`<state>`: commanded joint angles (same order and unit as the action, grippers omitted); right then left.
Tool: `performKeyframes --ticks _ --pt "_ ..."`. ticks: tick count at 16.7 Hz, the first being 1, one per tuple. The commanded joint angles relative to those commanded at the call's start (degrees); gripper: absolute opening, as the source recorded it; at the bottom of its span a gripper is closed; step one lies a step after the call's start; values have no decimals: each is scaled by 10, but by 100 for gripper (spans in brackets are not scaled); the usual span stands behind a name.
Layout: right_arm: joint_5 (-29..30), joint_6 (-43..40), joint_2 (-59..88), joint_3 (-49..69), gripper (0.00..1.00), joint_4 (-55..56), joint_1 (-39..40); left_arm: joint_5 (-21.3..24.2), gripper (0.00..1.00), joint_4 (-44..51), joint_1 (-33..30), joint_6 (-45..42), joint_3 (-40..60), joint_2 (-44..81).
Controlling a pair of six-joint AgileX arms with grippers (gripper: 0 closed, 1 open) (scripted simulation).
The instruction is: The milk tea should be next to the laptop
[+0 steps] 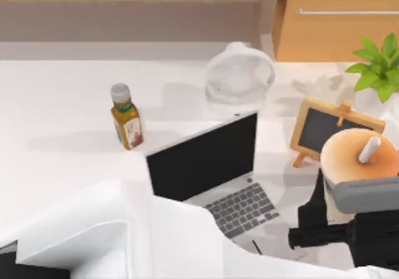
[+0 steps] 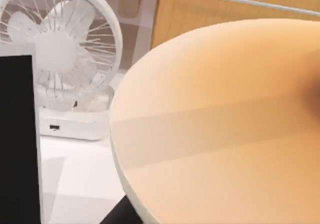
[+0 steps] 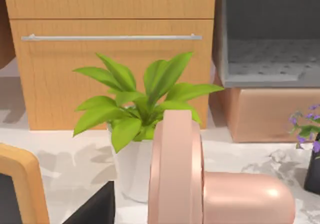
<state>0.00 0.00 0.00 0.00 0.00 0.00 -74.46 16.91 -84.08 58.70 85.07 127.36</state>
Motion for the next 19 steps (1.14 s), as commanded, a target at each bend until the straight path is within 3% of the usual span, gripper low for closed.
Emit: performKeyframes --ticks 13,19 --pt "0 0 0 0 100 0 0 0 98 0 0 0 0 0" --pt "0 0 0 0 100 0 0 0 100 0 0 0 0 0"
